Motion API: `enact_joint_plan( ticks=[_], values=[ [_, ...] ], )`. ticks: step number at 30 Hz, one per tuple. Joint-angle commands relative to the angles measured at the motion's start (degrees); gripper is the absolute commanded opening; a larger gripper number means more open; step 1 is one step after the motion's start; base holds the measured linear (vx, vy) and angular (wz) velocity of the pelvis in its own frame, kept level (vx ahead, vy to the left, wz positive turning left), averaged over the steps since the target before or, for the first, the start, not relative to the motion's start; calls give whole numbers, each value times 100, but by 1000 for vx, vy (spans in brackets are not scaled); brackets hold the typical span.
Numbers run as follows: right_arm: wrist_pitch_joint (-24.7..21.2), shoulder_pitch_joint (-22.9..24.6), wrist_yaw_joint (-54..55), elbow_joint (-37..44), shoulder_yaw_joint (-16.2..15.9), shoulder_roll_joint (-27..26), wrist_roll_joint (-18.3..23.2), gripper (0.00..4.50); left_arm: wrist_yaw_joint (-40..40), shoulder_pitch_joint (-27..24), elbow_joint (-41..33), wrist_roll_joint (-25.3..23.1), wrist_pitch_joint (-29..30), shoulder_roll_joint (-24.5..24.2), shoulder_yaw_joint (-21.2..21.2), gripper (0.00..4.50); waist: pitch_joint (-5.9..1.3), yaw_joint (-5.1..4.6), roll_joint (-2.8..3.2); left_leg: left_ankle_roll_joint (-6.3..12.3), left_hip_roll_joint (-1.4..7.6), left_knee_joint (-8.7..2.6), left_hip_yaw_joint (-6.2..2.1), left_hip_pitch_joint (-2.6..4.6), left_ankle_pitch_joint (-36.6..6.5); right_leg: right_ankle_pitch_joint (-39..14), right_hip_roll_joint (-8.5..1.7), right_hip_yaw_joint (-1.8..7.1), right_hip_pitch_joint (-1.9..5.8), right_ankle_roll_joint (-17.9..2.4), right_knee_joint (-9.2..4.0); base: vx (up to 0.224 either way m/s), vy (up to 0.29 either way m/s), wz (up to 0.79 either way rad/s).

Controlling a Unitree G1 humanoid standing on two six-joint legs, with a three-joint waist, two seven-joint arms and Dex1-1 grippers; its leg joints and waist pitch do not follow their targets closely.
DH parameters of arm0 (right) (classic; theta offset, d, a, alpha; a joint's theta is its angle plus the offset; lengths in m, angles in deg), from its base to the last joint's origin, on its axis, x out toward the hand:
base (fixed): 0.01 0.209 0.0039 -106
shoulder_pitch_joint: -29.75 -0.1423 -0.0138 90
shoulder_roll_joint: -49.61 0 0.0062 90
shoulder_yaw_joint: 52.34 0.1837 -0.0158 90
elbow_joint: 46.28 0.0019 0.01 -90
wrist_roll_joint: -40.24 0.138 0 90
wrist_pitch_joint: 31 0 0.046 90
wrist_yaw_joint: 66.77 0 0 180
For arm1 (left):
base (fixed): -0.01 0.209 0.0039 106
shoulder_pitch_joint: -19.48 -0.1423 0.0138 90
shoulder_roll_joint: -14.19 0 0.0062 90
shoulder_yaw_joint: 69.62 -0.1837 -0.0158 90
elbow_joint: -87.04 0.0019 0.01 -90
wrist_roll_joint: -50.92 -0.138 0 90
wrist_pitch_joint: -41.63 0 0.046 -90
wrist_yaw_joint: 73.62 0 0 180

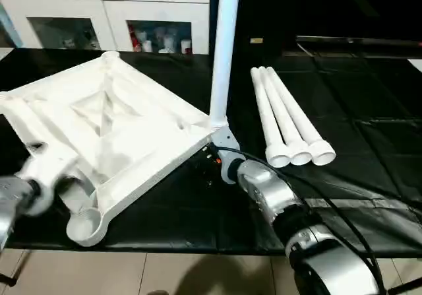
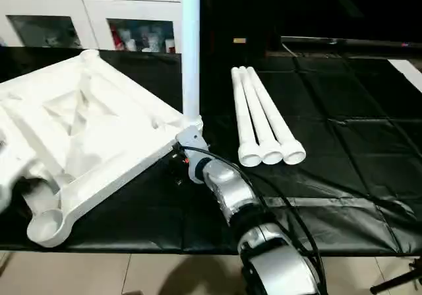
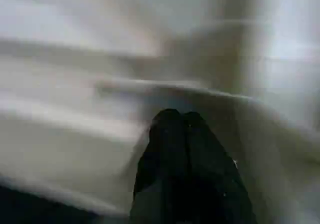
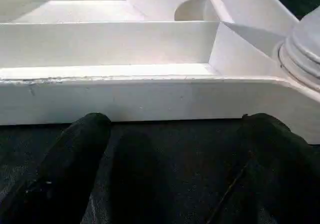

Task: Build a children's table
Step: Rotate table base

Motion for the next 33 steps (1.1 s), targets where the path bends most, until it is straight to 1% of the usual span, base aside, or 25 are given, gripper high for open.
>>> enact_joint_plan(
  ticks=[1, 2, 3, 4, 5, 8, 10, 11, 13, 15, 16, 17, 18, 19, 20, 21, 22, 23, 24, 25, 26, 28, 30, 31, 33],
  values=[
    [-29, -167, 61, -131, 78, -30, 21, 450, 417, -73, -360, 262, 89, -103, -136, 6, -344, -8, 221, -228, 62, -470, 5, 54, -2049, -1376, -393, 286, 262, -1243, -416, 0, 0, 0],
    [-29, -167, 61, -131, 78, -30, 21, 450, 417, -73, -360, 262, 89, -103, -136, 6, -348, -9, 221, -236, 67, -472, 1, 55, -2043, -1378, -397, 286, 268, -1236, -415, 0, 0, 0],
    [2, -251, 99, -243, 94, -65, 22, 450, 712, -151, -627, 456, -57, -98, -250, 6, -335, -13, 228, -238, 61, -472, 9, 51, -2054, -1374, -375, 286, 260, -1202, -418, 0, 0, 0],
    [9, -268, 107, -266, 97, -73, 22, 450, 776, -168, -687, 504, -89, -94, -273, 6, -347, -21, 231, -251, 64, -477, -1, 37, -2005, -1342, -389, 285, 291, -1208, -407, 0, 0, 0],
    [37, -329, 87, -355, 104, -118, 37, 450, 1051, -238, -968, 755, -198, -59, -352, 6, -344, -21, 242, -254, 62, -469, 3, 49, -1997, -1327, -387, 289, 275, -1211, -411, 0, 0, 0],
    [59, -373, 19, -396, 105, -202, 87, 450, 1210, -222, -1119, 913, -198, 14, -452, 6, -349, -62, 246, -267, 47, -466, 9, 29, -1922, -1159, -369, 284, 298, -1255, -380, 0, 0, 0],
    [70, -383, 0, -401, 100, -228, 99, 450, 1202, -184, -1131, 917, -193, 67, -503, 6, -350, -92, 232, -254, 45, -465, 13, 24, -1887, -1125, -367, 282, 311, -1257, -384, 0, 0, 0],
    [74, -393, -12, -402, 96, -257, 109, 450, 1139, -96, -1069, 863, -232, 171, -584, 6, -350, -132, 220, -224, 33, -458, 17, 8, -1816, -1127, -368, 282, 329, -1267, -384, 0, 0, 0],
    [103, -422, -13, -450, 101, -288, 106, 450, 990, 83, -903, 749, -338, 377, -717, 6, -346, -152, 219, -203, 32, -451, 19, 15, -1805, -1233, -367, 283, 325, -1246, -398, 0, 0, 0],
    [137, -457, -48, -513, 126, -311, 108, 450, 732, 323, -634, 633, -397, 711, -796, 6, -351, -159, 213, -197, 29, -439, 32, 27, -1780, -1267, -368, 288, 323, -1232, -411, 0, 0, 0],
    [147, -467, -71, -535, 141, -317, 113, 450, 637, 400, -546, 605, -399, 830, -815, 6, -348, -171, 199, -195, 27, -439, 33, 15, -1741, -1272, -366, 290, 336, -1223, -407, 0, 0, 0],
    [164, -486, -128, -558, 159, -328, 124, 450, 379, 594, -290, 487, -457, 1098, -875, 6, -354, -172, 208, -200, 24, -432, 35, 19, -1732, -1302, -367, 289, 337, -1204, -410, 0, 0, 0],
    [172, -495, -151, -566, 165, -330, 127, 450, 200, 723, -104, 408, -525, 1278, -905, 6, -346, -178, 201, -189, 20, -430, 44, 27, -1758, -1352, -353, 288, 324, -1183, -430, 0, 0, 0],
    [173, -496, -153, -567, 166, -330, 126, 450, 164, 749, -67, 394, -541, 1315, -908, 6, -361, -159, 206, -182, 20, -419, 45, 45, -1737, -1376, -366, 292, 332, -1164, -436, 0, 0, 0],
    [198, -504, -134, -580, 168, -319, 102, 450, -31, 865, 111, 342, -629, 1465, -909, 6, -368, -161, 204, -178, 22, -430, 27, 6, -1647, -1297, -372, 286, 361, -1157, -419, 0, 0, 0],
    [213, -506, -116, -582, 162, -309, 85, 450, -127, 917, 195, 309, -674, 1529, -902, 6, -364, -162, 210, -176, 25, -433, 23, 6, -1664, -1314, -363, 277, 353, -1141, -417, 0, 0, 0],
    [229, -506, -101, -581, 155, -299, 68, 450, -220, 965, 272, 275, -715, 1590, -896, 6, -374, -165, 197, -158, 19, -419, 29, 19, -1649, -1292, -366, 280, 351, -1148, -424, 0, 0, 0],
    [242, -513, -102, -588, 163, -283, 69, 450, -346, 1044, 422, 222, -812, 1655, -895, 6, -379, -162, 195, -144, 26, -423, 24, 10, -1618, -1267, -373, 281, 360, -1167, -416, 0, 0, 0],
    [288, -509, -213, -556, 178, -264, 110, 450, -443, 1113, 560, 165, -932, 1703, -902, 6, -373, -165, 194, -131, 18, -420, 28, 9, -1617, -1302, -364, 276, 350, -1162, -427, 0, 0, 0],
    [316, -507, -243, -526, 177, -243, 115, 450, -475, 1141, 615, 150, -999, 1725, -902, 6, -382, -156, 195, -114, 22, -410, 33, 25, -1622, -1296, -367, 279, 346, -1161, -431, 0, 0, 0],
    [316, -504, -242, -466, 200, -195, 135, 450, -527, 1195, 712, 127, -1136, 1775, -897, 6, -375, -156, 213, -109, 27, -419, 24, 12, -1618, -1259, -364, 274, 348, -1169, -430, 0, 0, 0],
    [356, -550, -139, -397, 365, -163, 271, 450, -462, 1210, 663, 179, -1304, 1816, -833, 6, -386, -149, 208, -110, 34, -415, 26, 18, -1597, -1192, -371, 276, 351, -1199, -416, 0, 0, 0],
    [359, -625, 36, -319, 530, -127, 382, 450, -427, 1197, 551, 238, -1432, 1845, -745, 6, -394, -137, 183, -90, 40, -410, 34, 18, -1483, -1056, -376, 281, 358, -1240, -410, 0, 0, 0],
    [329, -650, 52, -287, 562, -109, 405, 450, -423, 1191, 514, 237, -1512, 1840, -726, 6, -404, -132, 194, -88, 40, -403, 34, 17, -1440, -994, -375, 279, 357, -1261, -395, 0, 0, 0],
    [266, -771, 222, -213, 780, -68, 535, 450, -514, 1219, 454, 219, -1675, 1878, -621, 6, -396, -130, 174, -67, 48, -409, 39, 9, -1421, -923, -365, 272, 352, -1276, -386, 0, 0, 0]
  ],
)
